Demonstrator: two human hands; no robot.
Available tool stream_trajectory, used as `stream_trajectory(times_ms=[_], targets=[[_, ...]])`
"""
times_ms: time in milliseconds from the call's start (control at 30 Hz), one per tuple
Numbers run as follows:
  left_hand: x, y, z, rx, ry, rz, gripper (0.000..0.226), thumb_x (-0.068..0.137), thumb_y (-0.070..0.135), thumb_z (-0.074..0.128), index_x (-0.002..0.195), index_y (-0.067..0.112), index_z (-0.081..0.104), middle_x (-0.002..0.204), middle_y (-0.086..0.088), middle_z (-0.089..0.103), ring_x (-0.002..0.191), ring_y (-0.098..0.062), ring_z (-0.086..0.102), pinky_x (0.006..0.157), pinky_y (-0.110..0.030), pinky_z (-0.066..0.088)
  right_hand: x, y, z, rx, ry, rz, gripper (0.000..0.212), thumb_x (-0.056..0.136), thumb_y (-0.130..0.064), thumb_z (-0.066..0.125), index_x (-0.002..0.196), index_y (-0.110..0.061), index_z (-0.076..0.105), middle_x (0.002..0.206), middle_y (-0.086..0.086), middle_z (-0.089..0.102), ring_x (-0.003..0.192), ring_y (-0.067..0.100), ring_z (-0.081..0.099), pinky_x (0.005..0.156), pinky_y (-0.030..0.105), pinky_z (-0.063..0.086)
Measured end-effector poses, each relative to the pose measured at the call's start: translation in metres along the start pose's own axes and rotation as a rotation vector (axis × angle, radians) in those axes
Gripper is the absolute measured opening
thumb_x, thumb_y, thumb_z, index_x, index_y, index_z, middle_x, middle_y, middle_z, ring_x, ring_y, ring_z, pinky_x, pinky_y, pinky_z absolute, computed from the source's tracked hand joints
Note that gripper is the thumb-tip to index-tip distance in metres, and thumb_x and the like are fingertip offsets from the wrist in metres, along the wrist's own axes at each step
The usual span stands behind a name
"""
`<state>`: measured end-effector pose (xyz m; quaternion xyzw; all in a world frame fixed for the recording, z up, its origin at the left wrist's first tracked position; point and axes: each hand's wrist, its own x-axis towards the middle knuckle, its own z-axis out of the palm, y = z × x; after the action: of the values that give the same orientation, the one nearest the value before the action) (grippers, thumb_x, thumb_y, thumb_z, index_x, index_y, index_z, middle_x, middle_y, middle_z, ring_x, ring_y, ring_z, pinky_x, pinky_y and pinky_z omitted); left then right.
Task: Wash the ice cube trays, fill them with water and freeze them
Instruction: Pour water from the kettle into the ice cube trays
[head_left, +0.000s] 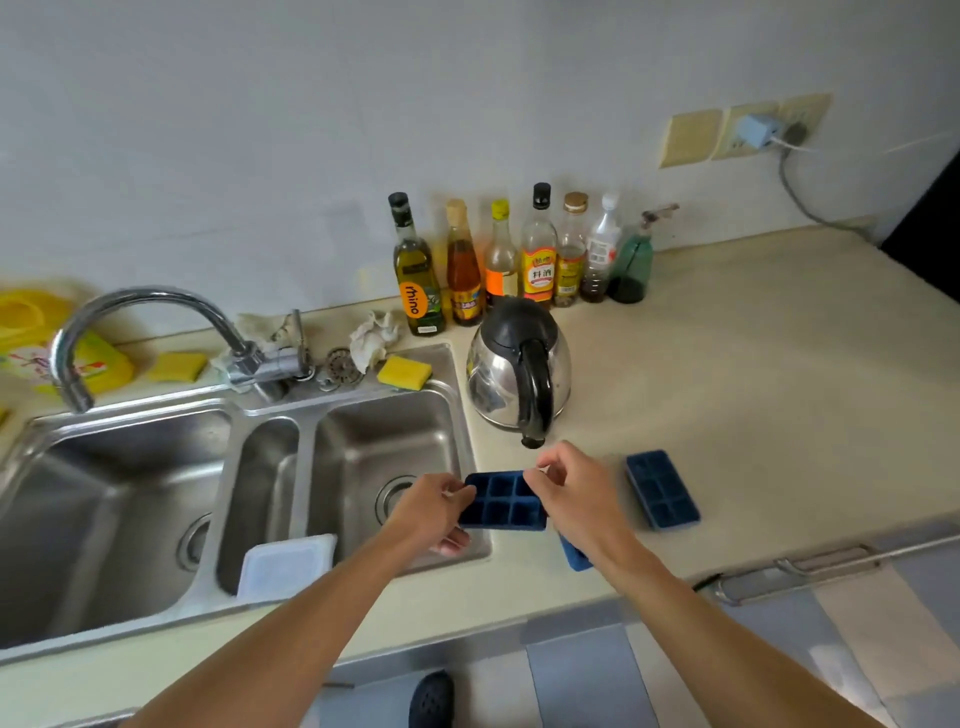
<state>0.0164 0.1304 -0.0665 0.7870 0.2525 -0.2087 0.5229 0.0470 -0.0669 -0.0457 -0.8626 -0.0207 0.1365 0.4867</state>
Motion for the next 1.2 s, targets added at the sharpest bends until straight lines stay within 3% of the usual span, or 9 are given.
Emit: stream_trajectory(times_ms=[233, 367, 433, 567, 700, 800, 1000, 1100, 1200], targets=[[0.017, -0.046, -0.098, -0.073, 0.043, -0.060, 0.014, 0.103, 0.025, 0.057, 0.106, 0.015, 0.067, 0.085, -0.016, 0.073, 0.064, -0.026, 0.070, 0.066, -0.040, 0.063, 0.026, -0.040, 0.092, -0.008, -0.117, -0.027, 0.015, 0.093, -0.021, 0.065, 0.107, -0.016, 0.065, 0.100, -0.004, 0.066, 0.088, 0.016, 0.065, 0.081, 0.036, 0.056], [0.051, -0.072, -0.143, -0.128, 0.010, -0.109, 0.019, 0.104, 0.022, 0.054, 0.109, 0.008, 0.066, 0.060, -0.006, 0.064, 0.048, -0.020, 0.058, 0.053, -0.032, 0.053, 0.051, -0.047, 0.141, 0.040, -0.169, 0.067, 0.012, 0.096, -0.025, 0.064, 0.106, -0.030, 0.061, 0.104, -0.012, 0.066, 0.083, 0.014, 0.069, 0.068, 0.029, 0.059], [0.072, -0.081, -0.159, -0.125, 0.004, -0.117, 0.017, 0.104, 0.023, 0.054, 0.110, 0.012, 0.066, 0.063, -0.007, 0.067, 0.051, -0.020, 0.063, 0.055, -0.032, 0.055, 0.067, -0.048, 0.162, 0.039, -0.170, 0.101, 0.012, 0.096, -0.026, 0.064, 0.102, -0.035, 0.059, 0.105, -0.014, 0.067, 0.077, 0.011, 0.069, 0.063, 0.023, 0.055], [0.120, -0.092, -0.169, -0.070, -0.025, -0.136, 0.007, 0.104, 0.024, 0.056, 0.103, 0.021, 0.062, 0.078, -0.011, 0.074, 0.059, -0.019, 0.071, 0.070, -0.039, 0.064, 0.098, -0.038, 0.194, 0.047, -0.144, 0.204, 0.015, 0.093, -0.027, 0.065, 0.089, -0.040, 0.059, 0.098, -0.017, 0.068, 0.084, 0.013, 0.072, 0.082, 0.043, 0.061], [0.161, -0.104, -0.158, 0.023, -0.054, -0.176, 0.006, 0.103, 0.026, 0.055, 0.104, 0.023, 0.060, 0.091, -0.010, 0.074, 0.074, -0.021, 0.074, 0.068, -0.034, 0.065, 0.120, -0.011, 0.221, 0.067, -0.126, 0.323, 0.017, 0.096, -0.021, 0.065, 0.089, -0.034, 0.056, 0.091, -0.007, 0.066, 0.089, 0.021, 0.072, 0.088, 0.053, 0.060], [0.184, -0.117, -0.151, 0.065, -0.107, -0.232, 0.016, 0.103, 0.026, 0.054, 0.113, 0.016, 0.060, 0.097, -0.010, 0.071, 0.079, -0.023, 0.072, 0.065, -0.031, 0.062, 0.132, 0.011, 0.239, 0.068, -0.152, 0.410, 0.020, 0.097, -0.021, 0.065, 0.116, -0.018, 0.060, 0.114, 0.006, 0.066, 0.106, 0.026, 0.067, 0.098, 0.051, 0.056], [0.214, -0.140, -0.141, 0.149, -0.138, -0.305, 0.028, 0.097, 0.009, 0.048, 0.120, 0.003, 0.063, 0.112, -0.020, 0.070, 0.103, -0.033, 0.069, 0.089, -0.042, 0.059, 0.149, 0.041, 0.271, 0.071, -0.190, 0.563, 0.020, 0.096, -0.008, 0.057, 0.114, 0.002, 0.060, 0.116, 0.027, 0.065, 0.107, 0.040, 0.066, 0.097, 0.060, 0.053], [0.222, -0.147, -0.136, 0.174, -0.156, -0.345, 0.030, 0.098, 0.009, 0.047, 0.125, 0.002, 0.060, 0.116, -0.021, 0.068, 0.104, -0.034, 0.069, 0.084, -0.044, 0.059, 0.154, 0.051, 0.282, 0.071, -0.208, 0.580, 0.023, 0.095, -0.003, 0.052, 0.115, 0.002, 0.061, 0.114, 0.025, 0.067, 0.107, 0.038, 0.065, 0.087, 0.044, 0.054], [0.229, -0.153, -0.129, 0.198, -0.157, -0.363, 0.031, 0.097, 0.007, 0.048, 0.126, 0.000, 0.058, 0.116, -0.023, 0.066, 0.104, -0.037, 0.069, 0.084, -0.048, 0.060, 0.159, 0.060, 0.288, 0.082, -0.207, 0.567, 0.023, 0.093, 0.002, 0.048, 0.110, 0.004, 0.064, 0.112, 0.026, 0.068, 0.108, 0.038, 0.064, 0.084, 0.043, 0.052]])
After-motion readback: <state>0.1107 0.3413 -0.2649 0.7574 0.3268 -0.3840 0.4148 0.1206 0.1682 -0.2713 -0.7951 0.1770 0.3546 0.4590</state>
